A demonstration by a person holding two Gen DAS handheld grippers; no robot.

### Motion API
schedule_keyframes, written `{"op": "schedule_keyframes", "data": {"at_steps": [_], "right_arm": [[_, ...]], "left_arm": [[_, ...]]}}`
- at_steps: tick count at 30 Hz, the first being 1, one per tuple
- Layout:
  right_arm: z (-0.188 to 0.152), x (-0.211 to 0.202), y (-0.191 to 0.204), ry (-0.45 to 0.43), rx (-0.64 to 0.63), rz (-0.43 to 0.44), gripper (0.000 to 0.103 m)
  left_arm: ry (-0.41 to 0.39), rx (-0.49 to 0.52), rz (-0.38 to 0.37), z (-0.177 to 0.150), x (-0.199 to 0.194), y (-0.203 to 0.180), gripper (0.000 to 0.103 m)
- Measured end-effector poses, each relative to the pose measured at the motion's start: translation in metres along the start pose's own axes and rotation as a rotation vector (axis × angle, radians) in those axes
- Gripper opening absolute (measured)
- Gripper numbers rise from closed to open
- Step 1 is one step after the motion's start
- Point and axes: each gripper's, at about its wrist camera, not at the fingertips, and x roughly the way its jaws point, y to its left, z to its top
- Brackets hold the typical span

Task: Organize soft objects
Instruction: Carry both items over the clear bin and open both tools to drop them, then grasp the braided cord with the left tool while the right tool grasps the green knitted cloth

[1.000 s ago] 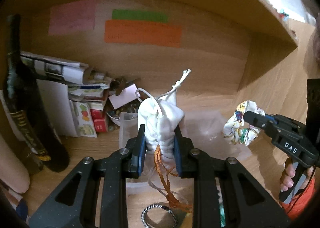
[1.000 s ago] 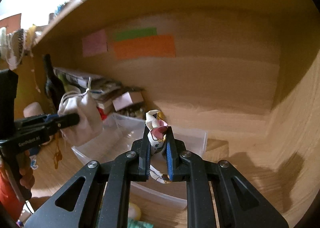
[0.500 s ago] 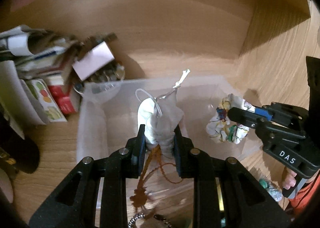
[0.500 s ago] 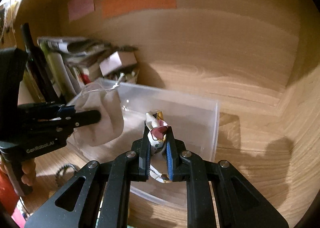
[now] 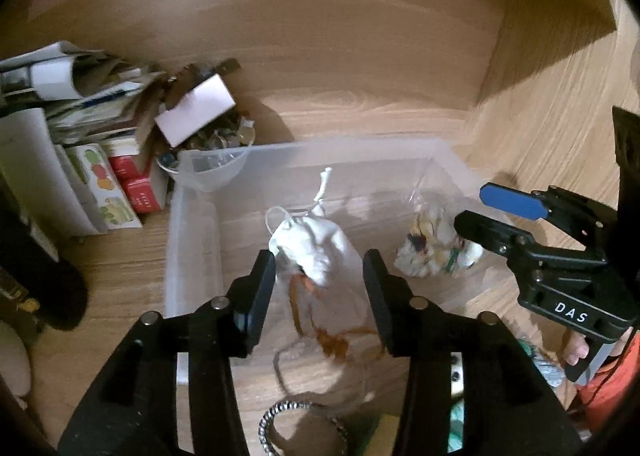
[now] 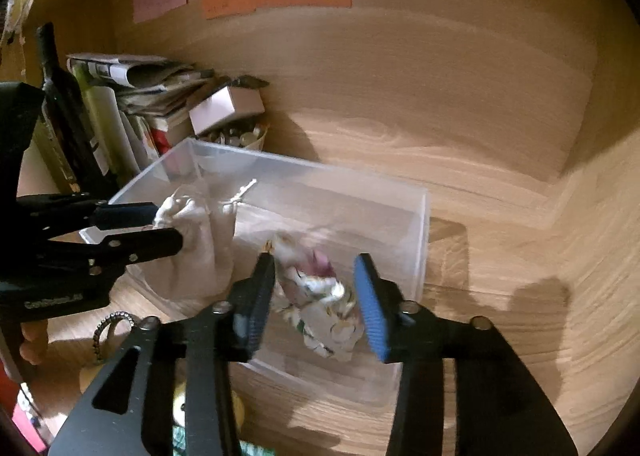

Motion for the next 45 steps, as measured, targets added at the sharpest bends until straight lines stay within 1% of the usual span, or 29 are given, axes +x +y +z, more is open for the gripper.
{"op": "schedule_keyframes", "data": {"at_steps": [3,4,6,8,13,15,17,18,21,22,23,24,26,31,33,36,37,38,39,41,42,43,44,45], "right_arm": [[0.002,-0.012,0.002,-0.028,-0.005,0.0,0.055],[0.003,-0.017,0.003,-0.041,-0.005,0.0,0.057],[0.004,-0.028,0.004,-0.065,-0.001,0.009,0.064],[0.004,-0.04,0.005,-0.094,0.003,0.014,0.068],[0.0,-0.067,0.011,-0.153,-0.004,0.02,0.074],[-0.005,-0.075,0.014,-0.167,-0.008,0.029,0.081],[-0.011,-0.082,0.018,-0.169,-0.013,0.038,0.081],[-0.015,-0.083,0.018,-0.167,-0.013,0.042,0.081],[-0.024,-0.085,0.021,-0.154,-0.008,0.049,0.081],[-0.028,-0.085,0.022,-0.148,-0.005,0.048,0.081],[-0.033,-0.085,0.023,-0.144,-0.003,0.047,0.081],[-0.037,-0.085,0.024,-0.138,0.0,0.047,0.081],[-0.047,-0.084,0.026,-0.127,0.001,0.05,0.082],[-0.073,-0.072,0.033,-0.064,0.02,0.085,0.082],[-0.082,-0.065,0.037,-0.041,0.025,0.103,0.082],[-0.093,-0.052,0.041,0.006,0.03,0.118,0.081],[-0.096,-0.048,0.042,0.021,0.03,0.126,0.081],[-0.098,-0.046,0.043,0.03,0.03,0.13,0.08],[-0.1,-0.045,0.043,0.034,0.029,0.129,0.077],[-0.102,-0.044,0.043,0.038,0.032,0.129,0.071],[-0.102,-0.045,0.042,0.036,0.037,0.132,0.065],[-0.103,-0.045,0.042,0.036,0.039,0.128,0.061],[-0.104,-0.045,0.041,0.037,0.04,0.123,0.052],[-0.105,-0.045,0.04,0.038,0.042,0.125,0.049]], "left_arm": [[-0.028,-0.032,-0.022,-0.001,-0.019,0.003,0.054],[-0.033,-0.036,-0.023,-0.001,-0.022,0.004,0.057],[-0.061,-0.045,-0.017,-0.001,-0.035,0.005,0.061],[-0.096,-0.039,0.004,-0.002,-0.05,0.005,0.064],[-0.146,-0.03,0.049,-0.011,-0.077,0.01,0.072],[-0.156,-0.028,0.065,-0.016,-0.081,0.011,0.076],[-0.162,-0.016,0.092,-0.024,-0.085,0.013,0.082],[-0.161,-0.009,0.107,-0.03,-0.086,0.014,0.083],[-0.138,0.004,0.138,-0.045,-0.084,0.018,0.083],[-0.123,0.005,0.14,-0.05,-0.083,0.019,0.084],[-0.091,0.001,0.134,-0.059,-0.08,0.023,0.084],[-0.081,-0.001,0.131,-0.061,-0.073,0.023,0.084],[-0.018,-0.011,0.12,-0.074,-0.063,0.029,0.084],[0.046,-0.003,0.135,-0.097,-0.053,0.03,0.083],[0.078,-0.001,0.123,-0.103,-0.046,0.031,0.083],[0.115,-0.012,0.115,-0.108,-0.035,0.034,0.069],[0.137,-0.018,0.101,-0.109,-0.029,0.035,0.063],[0.145,-0.02,0.098,-0.109,-0.029,0.035,0.06],[0.153,-0.024,0.096,-0.108,-0.027,0.036,0.059],[0.177,-0.032,0.075,-0.109,-0.019,0.037,0.053],[0.173,-0.029,0.074,-0.108,-0.019,0.037,0.052],[0.174,-0.023,0.066,-0.107,-0.018,0.036,0.045],[0.175,-0.022,0.062,-0.107,-0.017,0.035,0.04],[0.173,-0.019,0.059,-0.106,-0.017,0.034,0.036]]}}
